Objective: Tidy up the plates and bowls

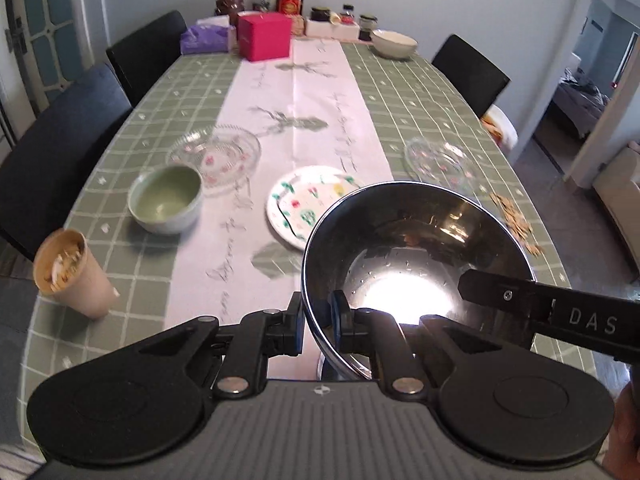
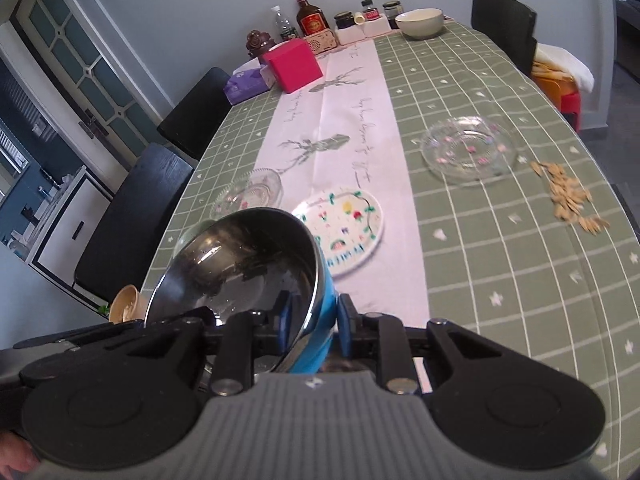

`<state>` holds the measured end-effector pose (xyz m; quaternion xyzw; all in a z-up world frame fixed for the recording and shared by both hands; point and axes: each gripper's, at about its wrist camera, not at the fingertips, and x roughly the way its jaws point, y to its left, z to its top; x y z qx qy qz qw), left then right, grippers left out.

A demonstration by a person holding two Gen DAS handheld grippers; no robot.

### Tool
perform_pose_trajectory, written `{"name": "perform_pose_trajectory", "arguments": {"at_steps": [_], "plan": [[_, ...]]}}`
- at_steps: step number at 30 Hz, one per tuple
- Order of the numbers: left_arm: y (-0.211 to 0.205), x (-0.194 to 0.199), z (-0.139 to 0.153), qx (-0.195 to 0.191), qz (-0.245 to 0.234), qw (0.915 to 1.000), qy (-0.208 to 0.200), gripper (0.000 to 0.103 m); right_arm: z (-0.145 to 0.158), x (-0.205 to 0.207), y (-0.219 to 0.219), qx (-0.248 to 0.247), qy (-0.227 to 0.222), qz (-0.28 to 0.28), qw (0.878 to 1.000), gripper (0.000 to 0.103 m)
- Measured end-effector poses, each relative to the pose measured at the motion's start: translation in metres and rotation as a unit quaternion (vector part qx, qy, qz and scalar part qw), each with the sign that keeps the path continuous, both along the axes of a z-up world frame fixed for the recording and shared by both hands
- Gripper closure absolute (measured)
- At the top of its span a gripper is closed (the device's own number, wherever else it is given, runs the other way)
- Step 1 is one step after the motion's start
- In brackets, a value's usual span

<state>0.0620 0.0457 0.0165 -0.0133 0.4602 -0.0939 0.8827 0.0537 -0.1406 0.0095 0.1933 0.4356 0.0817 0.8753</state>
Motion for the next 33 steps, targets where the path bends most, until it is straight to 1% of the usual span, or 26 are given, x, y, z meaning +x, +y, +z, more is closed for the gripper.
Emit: {"name": "perform_pose_trajectory", "arguments": {"at_steps": [2,5,8,11,15,16,19,21,24,26,30,33], "plan": [[-0.003,-0.007,-0.008,0.007,-0.012,0.9999,0.006,0.089,-0.009,-0.011,-0.002,-0.008,0.003,0.006,1.0,0.081],[-0.007,-0.015,-0.02,0.018,-0.027,0.9994,0.01,0.089,-0.024,-0.018,-0.003,-0.013,0.022,0.022,0.999,0.081],[-0.006,-0.021,-0.032,0.013,-0.04,0.9989,0.021,0.088,-0.031,-0.023,-0.001,-0.035,0.025,0.037,0.998,0.081],[-0.006,-0.024,-0.037,0.017,-0.049,0.9983,0.025,0.087,-0.035,-0.026,0.002,-0.056,0.023,0.049,0.997,0.081],[-0.013,-0.029,-0.042,0.066,-0.063,0.9958,0.003,0.087,-0.033,-0.03,0.011,-0.098,0.002,0.063,0.993,0.085],[-0.013,-0.029,-0.044,0.068,-0.064,0.9957,0.004,0.087,-0.032,-0.03,0.012,-0.104,0.002,0.064,0.993,0.085],[-0.009,-0.025,-0.05,0.058,-0.054,0.9966,0.022,0.087,-0.034,-0.026,0.01,-0.096,0.013,0.06,0.994,0.085],[-0.008,-0.027,-0.051,0.062,-0.055,0.9965,0.014,0.087,-0.036,-0.026,0.01,-0.097,0.013,0.058,0.993,0.086],[-0.012,-0.031,-0.051,0.082,-0.06,0.9948,-0.002,0.087,-0.035,-0.027,0.014,-0.106,0.008,0.063,0.992,0.086],[-0.013,-0.032,-0.05,0.081,-0.067,0.9944,-0.003,0.087,-0.035,-0.028,0.016,-0.112,0.006,0.064,0.992,0.086],[-0.019,-0.039,-0.046,0.098,-0.069,0.9921,-0.037,0.086,-0.034,-0.029,0.016,-0.112,0.003,0.064,0.992,0.086],[-0.021,-0.041,-0.042,0.104,-0.073,0.9904,-0.053,0.08,-0.034,-0.032,0.018,-0.121,-0.004,0.069,0.99,0.086]]}}
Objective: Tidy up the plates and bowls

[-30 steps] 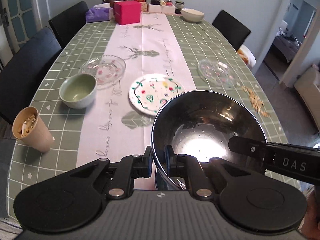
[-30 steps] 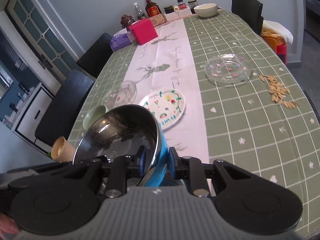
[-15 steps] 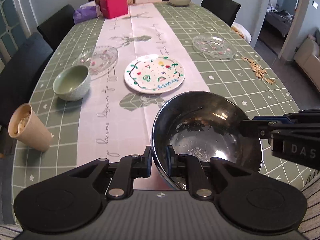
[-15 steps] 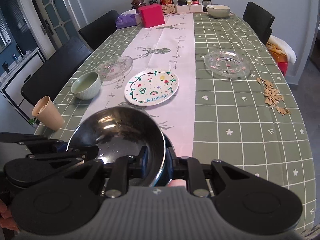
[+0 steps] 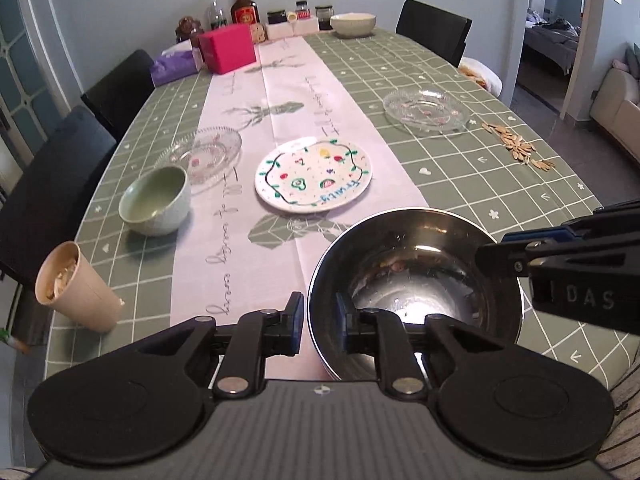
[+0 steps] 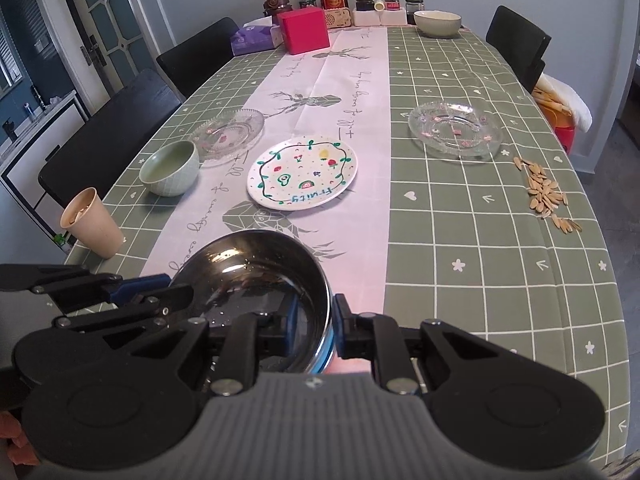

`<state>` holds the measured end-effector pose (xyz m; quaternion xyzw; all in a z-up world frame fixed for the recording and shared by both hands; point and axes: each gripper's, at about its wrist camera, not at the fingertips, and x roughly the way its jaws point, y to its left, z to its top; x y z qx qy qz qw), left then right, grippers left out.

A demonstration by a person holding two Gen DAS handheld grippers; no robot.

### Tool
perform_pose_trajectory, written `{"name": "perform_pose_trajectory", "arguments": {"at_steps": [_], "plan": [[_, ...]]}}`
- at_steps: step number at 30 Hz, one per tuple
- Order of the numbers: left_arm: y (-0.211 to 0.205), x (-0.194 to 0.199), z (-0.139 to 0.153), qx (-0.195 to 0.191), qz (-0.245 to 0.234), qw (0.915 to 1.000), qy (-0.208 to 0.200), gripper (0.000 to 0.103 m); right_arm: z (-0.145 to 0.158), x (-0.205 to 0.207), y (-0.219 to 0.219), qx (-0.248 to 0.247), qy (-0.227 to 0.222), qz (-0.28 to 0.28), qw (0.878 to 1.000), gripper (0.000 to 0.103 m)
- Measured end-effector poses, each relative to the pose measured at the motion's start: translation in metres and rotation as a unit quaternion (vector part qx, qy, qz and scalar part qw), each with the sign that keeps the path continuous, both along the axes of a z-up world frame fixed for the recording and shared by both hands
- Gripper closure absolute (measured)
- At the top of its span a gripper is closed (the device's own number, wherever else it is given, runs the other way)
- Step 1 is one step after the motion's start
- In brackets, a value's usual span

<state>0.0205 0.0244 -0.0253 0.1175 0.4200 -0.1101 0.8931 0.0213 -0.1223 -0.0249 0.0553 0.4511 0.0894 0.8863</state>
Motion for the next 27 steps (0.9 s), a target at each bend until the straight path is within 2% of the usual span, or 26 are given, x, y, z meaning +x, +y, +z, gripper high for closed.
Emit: {"name": "perform_pose_trajectory", "arguments": {"at_steps": [4,14,21,24,27], "plan": [[-0.004,-0.001,0.004,0.014,-0.004,0.9997,-0.018,0.067,0.001,-0.005,0.002,-0.003,-0.009,0.003,1.0,0.084],[-0.003,-0.003,0.013,0.009,0.003,0.9991,-0.041,0.06,0.006,-0.013,0.002,-0.003,-0.022,0.003,1.0,0.082],[-0.006,-0.001,0.027,0.019,-0.005,0.9942,-0.106,0.047,0.021,-0.013,0.006,-0.008,-0.051,0.007,0.999,0.061],[-0.001,0.007,0.033,0.009,-0.006,0.9916,-0.129,0.036,0.028,-0.008,0.012,-0.037,-0.08,0.004,0.996,0.058],[0.01,0.02,0.041,0.0,0.009,0.9896,-0.144,0.027,0.034,0.004,0.015,-0.037,-0.093,0.006,0.995,0.052]]}}
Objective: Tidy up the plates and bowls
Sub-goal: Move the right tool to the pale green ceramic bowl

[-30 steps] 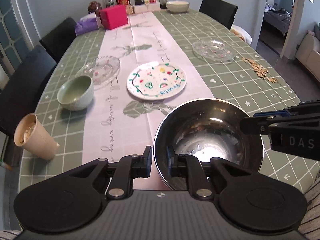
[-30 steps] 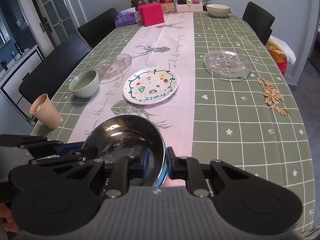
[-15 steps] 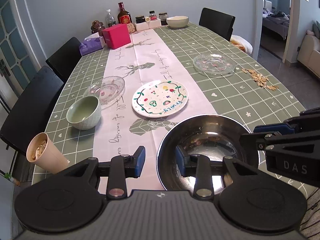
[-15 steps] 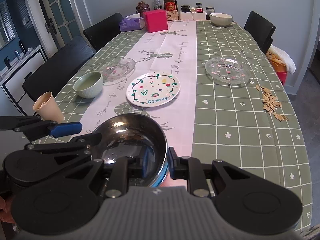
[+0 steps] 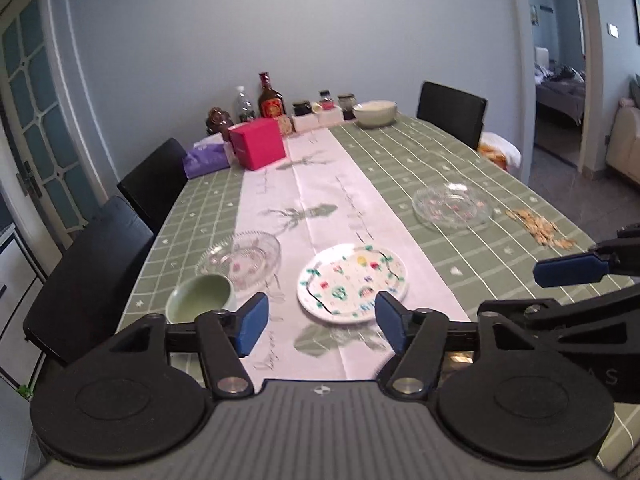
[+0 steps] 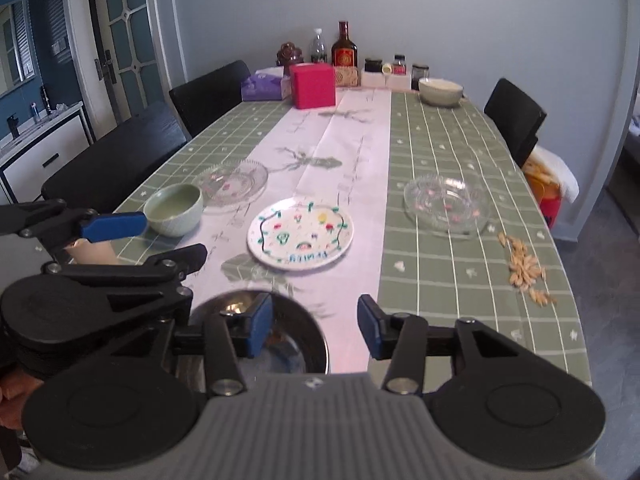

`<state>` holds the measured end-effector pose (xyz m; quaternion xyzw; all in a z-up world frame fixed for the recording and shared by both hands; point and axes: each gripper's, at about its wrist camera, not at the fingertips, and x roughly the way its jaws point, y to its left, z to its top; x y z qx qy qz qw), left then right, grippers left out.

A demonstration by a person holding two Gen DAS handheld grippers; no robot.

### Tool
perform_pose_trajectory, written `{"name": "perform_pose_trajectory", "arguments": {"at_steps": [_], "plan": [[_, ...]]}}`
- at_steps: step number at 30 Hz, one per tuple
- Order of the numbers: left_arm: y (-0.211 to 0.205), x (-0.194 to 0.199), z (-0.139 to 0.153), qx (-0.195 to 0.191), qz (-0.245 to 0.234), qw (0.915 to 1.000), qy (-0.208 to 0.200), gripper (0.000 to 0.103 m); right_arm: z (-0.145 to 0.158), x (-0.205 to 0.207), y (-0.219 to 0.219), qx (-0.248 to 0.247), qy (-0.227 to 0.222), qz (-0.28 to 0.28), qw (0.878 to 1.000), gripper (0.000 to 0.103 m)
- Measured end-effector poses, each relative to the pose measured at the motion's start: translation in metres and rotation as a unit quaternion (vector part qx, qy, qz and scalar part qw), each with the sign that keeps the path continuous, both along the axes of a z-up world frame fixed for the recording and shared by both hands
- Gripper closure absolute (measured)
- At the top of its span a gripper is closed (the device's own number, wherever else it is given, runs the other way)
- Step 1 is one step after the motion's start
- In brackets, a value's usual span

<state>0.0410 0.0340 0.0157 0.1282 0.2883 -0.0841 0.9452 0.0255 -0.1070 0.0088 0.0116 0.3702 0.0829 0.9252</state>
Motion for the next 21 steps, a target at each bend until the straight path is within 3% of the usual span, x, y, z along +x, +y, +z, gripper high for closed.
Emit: {"name": "perform_pose_trajectory", "arguments": {"at_steps": [9,12,15,21], "plan": [[0.065,0.066,0.021,-0.05,0.082,0.995,-0.027,0.019,0.011,0.066,0.037,0.032,-0.005,0.025,0.999,0.035],[0.097,0.088,0.024,-0.093,0.149,0.984,-0.03,0.018,0.01,0.087,0.051,0.061,0.007,0.026,0.998,0.035],[0.129,0.106,0.021,-0.129,0.194,0.9723,-0.017,0.018,0.007,0.106,0.064,0.088,0.018,0.024,0.996,0.035],[0.167,0.131,0.0,-0.118,0.2,0.9721,0.033,0.019,0.001,0.15,0.088,0.126,0.057,0.038,0.99,0.035]]}}
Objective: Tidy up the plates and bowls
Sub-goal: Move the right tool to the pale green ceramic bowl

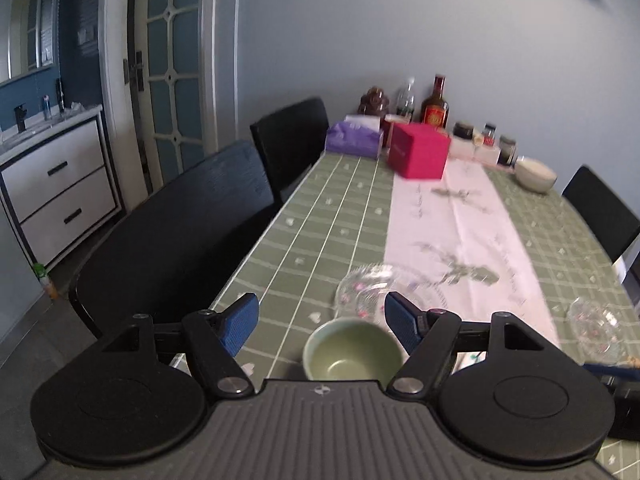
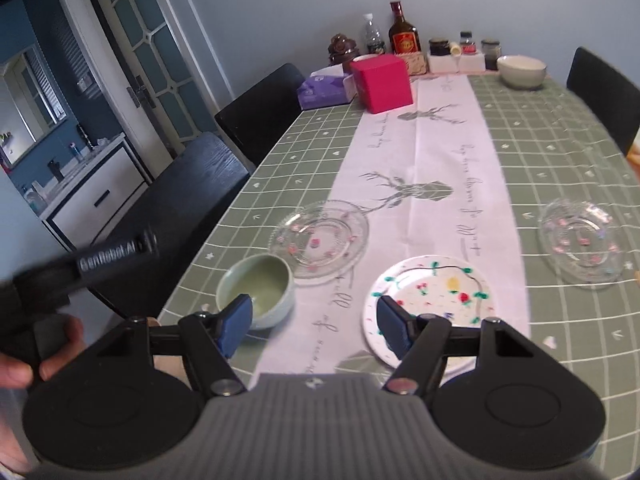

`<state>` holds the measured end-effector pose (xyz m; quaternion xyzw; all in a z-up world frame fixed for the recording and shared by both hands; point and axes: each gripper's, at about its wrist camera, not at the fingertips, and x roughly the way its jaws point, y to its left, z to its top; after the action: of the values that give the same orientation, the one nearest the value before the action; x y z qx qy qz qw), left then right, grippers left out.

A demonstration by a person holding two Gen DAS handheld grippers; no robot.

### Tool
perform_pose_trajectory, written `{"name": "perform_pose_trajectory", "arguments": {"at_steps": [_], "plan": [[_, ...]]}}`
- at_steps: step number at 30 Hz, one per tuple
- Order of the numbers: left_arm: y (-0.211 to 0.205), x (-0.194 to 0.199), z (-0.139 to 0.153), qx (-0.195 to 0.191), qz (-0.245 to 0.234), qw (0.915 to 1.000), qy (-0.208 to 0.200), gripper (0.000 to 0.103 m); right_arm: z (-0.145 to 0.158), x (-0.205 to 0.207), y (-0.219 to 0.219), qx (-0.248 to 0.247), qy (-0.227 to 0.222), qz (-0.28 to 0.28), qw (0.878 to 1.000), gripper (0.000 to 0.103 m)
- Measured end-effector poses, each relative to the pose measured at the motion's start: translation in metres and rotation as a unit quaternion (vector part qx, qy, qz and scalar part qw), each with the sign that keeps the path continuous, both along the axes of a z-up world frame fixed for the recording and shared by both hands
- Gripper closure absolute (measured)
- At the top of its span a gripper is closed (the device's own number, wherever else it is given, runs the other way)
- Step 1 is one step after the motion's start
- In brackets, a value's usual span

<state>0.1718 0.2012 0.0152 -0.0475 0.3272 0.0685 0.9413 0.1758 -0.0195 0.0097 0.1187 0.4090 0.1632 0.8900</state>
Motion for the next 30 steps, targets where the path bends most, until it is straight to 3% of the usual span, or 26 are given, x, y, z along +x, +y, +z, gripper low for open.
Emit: {"name": "perform_pose_trajectory", "arguments": {"at_steps": [7,13,19,30], "plan": [[0.023,0.027,-0.033,-0.037,0.025,0.9965,0.071,0.028,-0.038,0.057,0.016,0.005,0.069,-0.021,0.997,0.036],[0.018,0.052,-0.054,-0.022,0.006,0.992,0.124,0.028,-0.066,0.09,0.023,0.099,0.128,-0.019,0.987,0.038],[0.024,0.074,-0.078,-0.066,0.009,0.9828,0.172,0.033,-0.082,0.103,0.046,0.064,0.135,-0.017,0.989,0.04],[0.024,0.089,-0.102,-0.035,0.014,0.9742,0.223,0.034,-0.111,0.124,0.054,0.053,0.155,-0.023,0.986,0.04]]}}
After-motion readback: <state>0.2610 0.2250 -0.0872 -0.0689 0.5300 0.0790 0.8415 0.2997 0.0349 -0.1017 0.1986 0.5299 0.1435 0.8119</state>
